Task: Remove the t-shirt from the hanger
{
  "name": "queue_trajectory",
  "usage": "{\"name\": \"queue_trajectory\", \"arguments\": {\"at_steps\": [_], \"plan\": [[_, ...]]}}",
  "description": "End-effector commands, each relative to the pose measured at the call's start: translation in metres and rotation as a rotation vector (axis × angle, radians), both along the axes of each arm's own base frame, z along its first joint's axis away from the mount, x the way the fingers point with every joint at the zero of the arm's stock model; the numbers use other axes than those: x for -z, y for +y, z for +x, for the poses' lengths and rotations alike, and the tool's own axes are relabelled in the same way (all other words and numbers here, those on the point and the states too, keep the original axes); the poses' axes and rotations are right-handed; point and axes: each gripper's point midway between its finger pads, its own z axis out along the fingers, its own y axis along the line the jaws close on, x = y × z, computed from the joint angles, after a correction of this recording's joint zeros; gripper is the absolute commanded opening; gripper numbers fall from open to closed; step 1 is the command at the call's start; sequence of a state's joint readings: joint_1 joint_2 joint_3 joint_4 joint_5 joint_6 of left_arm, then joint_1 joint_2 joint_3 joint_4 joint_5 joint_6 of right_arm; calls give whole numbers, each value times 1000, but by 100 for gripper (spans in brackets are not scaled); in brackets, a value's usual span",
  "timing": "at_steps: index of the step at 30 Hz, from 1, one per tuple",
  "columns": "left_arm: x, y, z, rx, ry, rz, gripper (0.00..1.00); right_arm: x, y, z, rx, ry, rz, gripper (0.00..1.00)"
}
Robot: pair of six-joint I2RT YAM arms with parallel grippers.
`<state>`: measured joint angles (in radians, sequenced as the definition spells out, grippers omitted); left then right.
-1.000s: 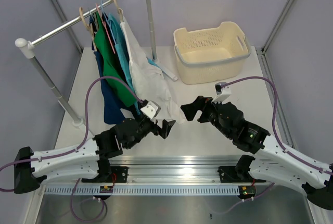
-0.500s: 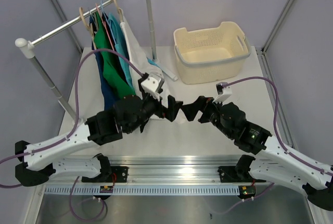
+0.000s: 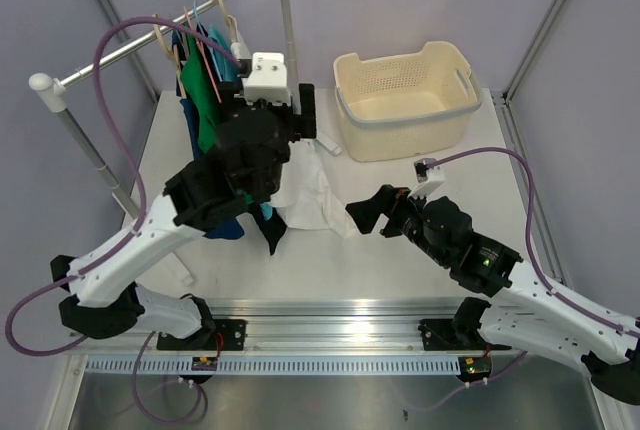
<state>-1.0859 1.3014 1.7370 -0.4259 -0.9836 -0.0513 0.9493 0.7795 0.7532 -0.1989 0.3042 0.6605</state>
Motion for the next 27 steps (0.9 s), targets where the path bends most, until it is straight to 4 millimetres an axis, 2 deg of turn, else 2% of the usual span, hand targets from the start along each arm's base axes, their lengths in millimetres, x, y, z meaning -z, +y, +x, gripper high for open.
{"name": "queue_trajectory", "arguments": {"at_steps": [1, 3, 4, 8, 16, 21, 25, 27], "plan": [[11, 22, 16, -167, 26, 84, 88, -16, 7, -4, -27, -13, 55, 99], [16, 26, 23, -189, 33, 72, 84, -16, 9, -4, -34, -6, 58, 100], [19, 35, 30, -217, 40, 73, 83, -16, 9, -5, -38, -5, 60, 99], [42, 47, 42, -270, 71, 105, 81, -16, 12, -7, -54, 1, 65, 100], [42, 54, 50, -281, 74, 139, 82, -14, 16, -8, -68, 14, 67, 100], [55, 75, 64, -338, 100, 142, 81, -12, 19, -8, -74, 22, 60, 99], [76, 75, 78, -279, 140, 151, 80, -13, 19, -9, -80, 21, 63, 99], [84, 67, 85, -235, 158, 183, 74, -12, 18, -9, -78, 22, 62, 99]]}}
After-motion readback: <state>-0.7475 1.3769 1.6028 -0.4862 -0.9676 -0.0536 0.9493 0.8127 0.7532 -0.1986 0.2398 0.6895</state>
